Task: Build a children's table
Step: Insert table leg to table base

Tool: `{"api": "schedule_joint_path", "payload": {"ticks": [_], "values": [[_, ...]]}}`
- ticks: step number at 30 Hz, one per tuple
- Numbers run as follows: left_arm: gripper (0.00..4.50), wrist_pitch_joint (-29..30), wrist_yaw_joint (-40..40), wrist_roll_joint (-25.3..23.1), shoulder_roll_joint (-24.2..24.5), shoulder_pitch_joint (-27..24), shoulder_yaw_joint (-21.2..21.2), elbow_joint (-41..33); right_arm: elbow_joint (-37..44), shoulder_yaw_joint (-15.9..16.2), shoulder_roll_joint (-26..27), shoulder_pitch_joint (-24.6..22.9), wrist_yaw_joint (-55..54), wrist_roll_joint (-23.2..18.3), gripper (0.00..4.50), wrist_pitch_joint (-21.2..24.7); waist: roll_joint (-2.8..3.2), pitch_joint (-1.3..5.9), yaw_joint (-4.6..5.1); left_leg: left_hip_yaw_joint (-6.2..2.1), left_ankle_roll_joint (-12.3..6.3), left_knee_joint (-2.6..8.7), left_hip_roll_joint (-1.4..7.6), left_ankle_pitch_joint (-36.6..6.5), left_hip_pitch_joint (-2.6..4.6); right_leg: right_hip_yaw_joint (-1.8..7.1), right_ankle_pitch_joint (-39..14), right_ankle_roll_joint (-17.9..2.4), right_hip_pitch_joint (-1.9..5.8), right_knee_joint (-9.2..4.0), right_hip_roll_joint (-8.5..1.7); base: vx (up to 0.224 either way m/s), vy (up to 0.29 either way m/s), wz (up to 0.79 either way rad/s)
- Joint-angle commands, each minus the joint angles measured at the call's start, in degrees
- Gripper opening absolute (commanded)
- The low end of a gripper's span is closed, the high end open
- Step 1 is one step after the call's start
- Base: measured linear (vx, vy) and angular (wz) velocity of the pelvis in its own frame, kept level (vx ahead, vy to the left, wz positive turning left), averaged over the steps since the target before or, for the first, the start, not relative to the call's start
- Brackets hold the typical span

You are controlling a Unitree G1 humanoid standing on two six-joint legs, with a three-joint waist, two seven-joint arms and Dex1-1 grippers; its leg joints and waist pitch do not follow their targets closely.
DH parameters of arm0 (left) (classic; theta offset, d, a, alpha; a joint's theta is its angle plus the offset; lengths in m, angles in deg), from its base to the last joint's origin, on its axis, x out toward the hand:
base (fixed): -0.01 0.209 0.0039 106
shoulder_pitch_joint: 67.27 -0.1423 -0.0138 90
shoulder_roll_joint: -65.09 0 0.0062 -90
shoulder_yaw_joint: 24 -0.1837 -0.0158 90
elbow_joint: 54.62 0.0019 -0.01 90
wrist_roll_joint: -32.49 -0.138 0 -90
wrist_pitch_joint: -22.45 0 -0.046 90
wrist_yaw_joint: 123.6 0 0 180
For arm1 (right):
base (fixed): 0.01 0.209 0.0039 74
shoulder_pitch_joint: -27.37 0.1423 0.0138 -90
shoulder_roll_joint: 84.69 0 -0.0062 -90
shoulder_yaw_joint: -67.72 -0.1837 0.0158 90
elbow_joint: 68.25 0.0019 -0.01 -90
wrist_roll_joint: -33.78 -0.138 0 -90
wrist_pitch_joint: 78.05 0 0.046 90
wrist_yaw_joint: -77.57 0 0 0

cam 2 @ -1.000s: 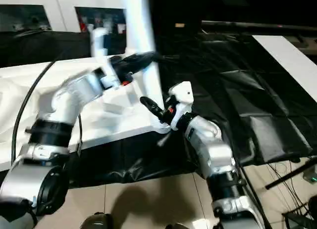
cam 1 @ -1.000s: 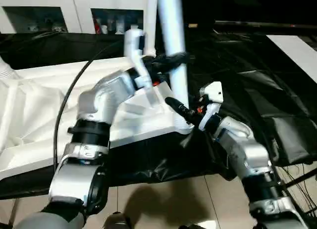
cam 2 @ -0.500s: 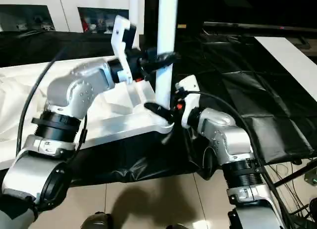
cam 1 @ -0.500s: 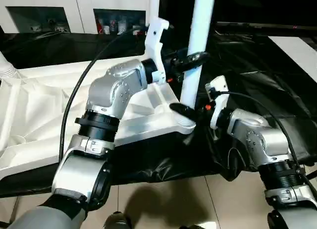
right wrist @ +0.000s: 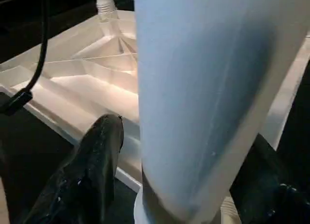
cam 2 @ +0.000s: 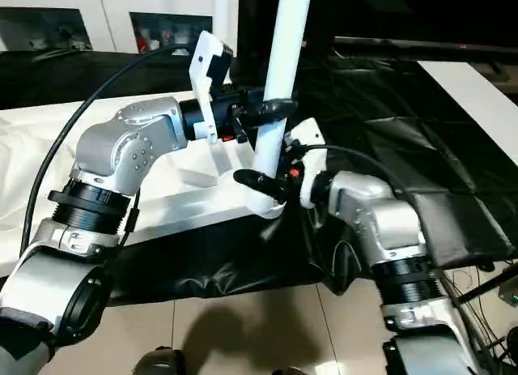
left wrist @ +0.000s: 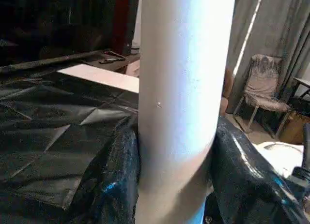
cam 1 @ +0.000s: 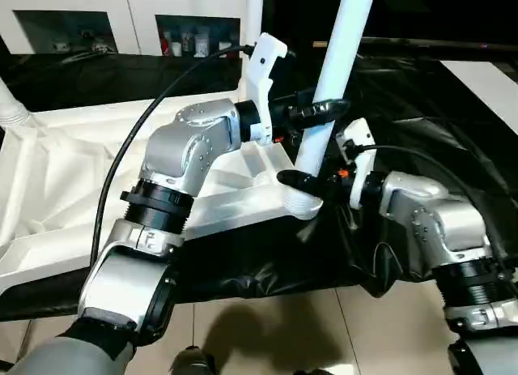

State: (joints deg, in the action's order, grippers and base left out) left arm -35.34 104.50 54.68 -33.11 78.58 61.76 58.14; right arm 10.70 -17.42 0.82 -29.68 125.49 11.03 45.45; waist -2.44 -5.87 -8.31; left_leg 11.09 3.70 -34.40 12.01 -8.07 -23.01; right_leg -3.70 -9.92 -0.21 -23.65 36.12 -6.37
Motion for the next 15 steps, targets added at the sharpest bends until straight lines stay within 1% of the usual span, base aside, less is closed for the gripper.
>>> {"api": "schedule_joint_path", "payload": {"ticks": [1, 8, 9, 12, 15], "values": [[1.8, -0.2, 0.2, -0.3, 0.0, 0.2, -0.1, -0.5, 1.6, -0.3, -1.0, -0.6, 0.6, -0.4, 3.11, 1.1, 0.14, 6.51, -0.15, -0.41, 0.16, 3.5, 0.59, -9.6, 1.48, 1.69, -4.7, -12.5, 3.55, -3.34, -1.78, 0.0, 0.0, 0.0], [1.8, -0.1, 0.3, 0.0, 0.1, 0.5, 0.0, -0.6, 1.5, -0.3, -1.0, -0.9, 0.9, -0.4, 3.11, 1.7, 0.09, 6.56, -0.15, -0.4, 0.1, 3.43, 0.55, -9.5, 1.45, 1.69, -4.6, -12.6, 3.59, -3.33, -1.8, 0.0, 0.0, 0.0], [1.8, 0.1, 0.4, 0.1, 0.0, 0.5, 0.1, -0.7, 1.1, -0.1, -0.8, -1.0, 0.8, -0.3, 2.82, 1.5, 0.16, 6.56, -0.18, -0.43, 0.2, 3.45, 0.57, -9.6, 1.45, 1.67, -4.7, -12.6, 3.59, -3.33, -1.83, 0.0, 0.0, 0.0], [1.8, 0.2, 0.5, 0.1, 0.0, 0.4, -0.1, -0.7, 0.7, -0.1, -0.5, -1.0, 0.7, -0.2, 2.69, 1.3, 0.17, 6.57, -0.17, -0.42, 0.24, 3.44, 0.58, -9.6, 1.5, 1.67, -4.5, -12.7, 3.54, -3.31, -1.78, 0.0, 0.0, 0.0], [1.79, 0.4, 0.8, 0.1, 0.3, 0.2, -0.3, -0.9, 0.8, -0.4, -0.3, -1.0, 0.4, -0.3, 2.32, 1.3, 0.19, 6.58, -0.17, -0.42, 0.26, 3.42, 0.56, -9.7, 1.5, 1.66, -4.1, -12.9, 3.55, -3.26, -1.75, 0.0, 0.0, 0.0]]}}
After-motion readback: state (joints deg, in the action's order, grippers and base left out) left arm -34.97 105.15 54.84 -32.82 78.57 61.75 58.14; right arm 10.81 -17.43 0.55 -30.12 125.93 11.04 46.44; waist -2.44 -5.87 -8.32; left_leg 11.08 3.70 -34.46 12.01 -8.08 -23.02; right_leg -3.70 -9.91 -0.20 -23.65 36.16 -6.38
